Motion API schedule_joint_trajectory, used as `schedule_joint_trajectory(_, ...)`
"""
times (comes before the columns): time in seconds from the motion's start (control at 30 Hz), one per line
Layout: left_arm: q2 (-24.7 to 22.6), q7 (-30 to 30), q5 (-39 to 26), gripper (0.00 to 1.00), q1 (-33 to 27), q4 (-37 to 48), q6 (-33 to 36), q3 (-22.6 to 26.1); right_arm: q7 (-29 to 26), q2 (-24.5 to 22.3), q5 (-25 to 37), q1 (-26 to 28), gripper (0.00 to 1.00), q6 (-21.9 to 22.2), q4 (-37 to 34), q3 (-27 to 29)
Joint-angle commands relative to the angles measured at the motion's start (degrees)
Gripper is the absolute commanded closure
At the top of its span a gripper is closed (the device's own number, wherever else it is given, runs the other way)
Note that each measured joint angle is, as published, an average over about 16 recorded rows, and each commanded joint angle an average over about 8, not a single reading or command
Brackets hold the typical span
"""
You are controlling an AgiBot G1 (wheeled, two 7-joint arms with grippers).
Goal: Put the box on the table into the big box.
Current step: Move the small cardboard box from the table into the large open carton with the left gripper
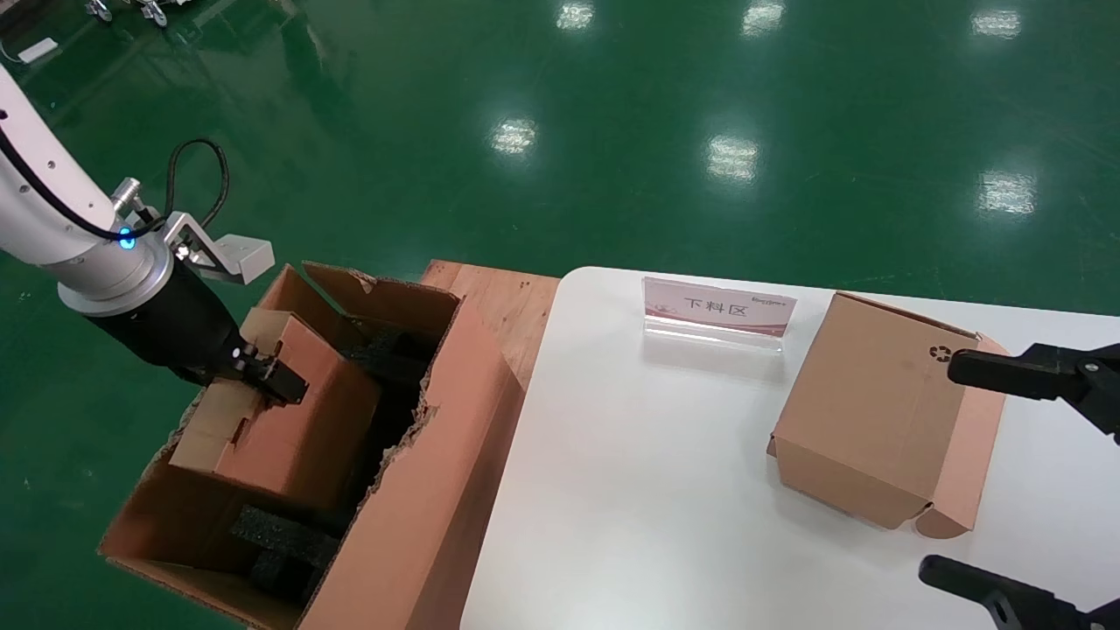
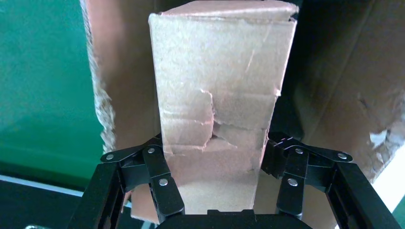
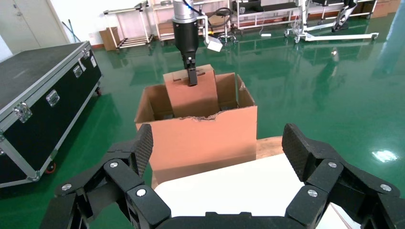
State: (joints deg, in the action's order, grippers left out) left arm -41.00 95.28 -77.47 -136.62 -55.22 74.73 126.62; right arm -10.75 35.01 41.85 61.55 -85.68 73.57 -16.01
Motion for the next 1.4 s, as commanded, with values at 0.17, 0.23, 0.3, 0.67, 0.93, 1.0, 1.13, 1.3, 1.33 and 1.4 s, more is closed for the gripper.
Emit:
schedule_joint_trajectory(0.17, 0.44, 0.18, 0.13, 1.0, -0.52, -0.6, 0.43, 0.79, 0.0, 0.0, 0.0, 0.0, 0.0, 0.0, 0.0, 0.0)
schedule_joint_trajectory(0.23, 0.43, 0.2, -0.03, 1.0, -0.61, -0.68, 0.4, 0.97, 0.0, 0.0, 0.0, 0.0, 0.0, 0.0, 0.0, 0.0)
schedule_joint_trajectory(0.3, 0.41, 0.19, -0.24, 1.0, -0.64, -0.74, 0.28, 1.14, 0.0, 0.0, 0.0, 0.0, 0.0, 0.0, 0.0, 0.0)
schedule_joint_trajectory(0.67, 0.29, 0.02, -2.09, 1.0, 0.64, -0.77, -2.01, 1.93, 0.0, 0.0, 0.0, 0.0, 0.0, 0.0, 0.0, 0.0)
schedule_joint_trajectory(0.93, 0.3, 0.12, -3.79, 1.0, 2.27, -0.42, -4.26, 2.61, 0.0, 0.0, 0.0, 0.0, 0.0, 0.0, 0.0, 0.0)
schedule_joint_trajectory(1.0, 0.3, 0.19, -4.24, 1.0, 2.71, -0.31, -4.77, 2.81, 0.0, 0.0, 0.0, 0.0, 0.0, 0.0, 0.0, 0.0)
schedule_joint_trajectory(1.13, 0.21, 0.43, -5.17, 1.0, 3.64, -0.09, -5.73, 3.23, 0.0, 0.0, 0.0, 0.0, 0.0, 0.0, 0.0, 0.0)
schedule_joint_trajectory(1.3, -0.1, 0.99, -6.34, 1.0, 4.86, 0.06, -6.86, 3.71, 0.0, 0.0, 0.0, 0.0, 0.0, 0.0, 0.0, 0.0)
schedule_joint_trajectory(1.33, -0.19, 1.15, -6.58, 1.0, 5.12, 0.07, -7.1, 3.8, 0.0, 0.0, 0.0, 0.0, 0.0, 0.0, 0.0, 0.0)
schedule_joint_trajectory(1.4, -0.37, 1.47, -7.07, 1.0, 5.63, 0.07, -7.55, 3.98, 0.0, 0.0, 0.0, 0.0, 0.0, 0.0, 0.0, 0.0)
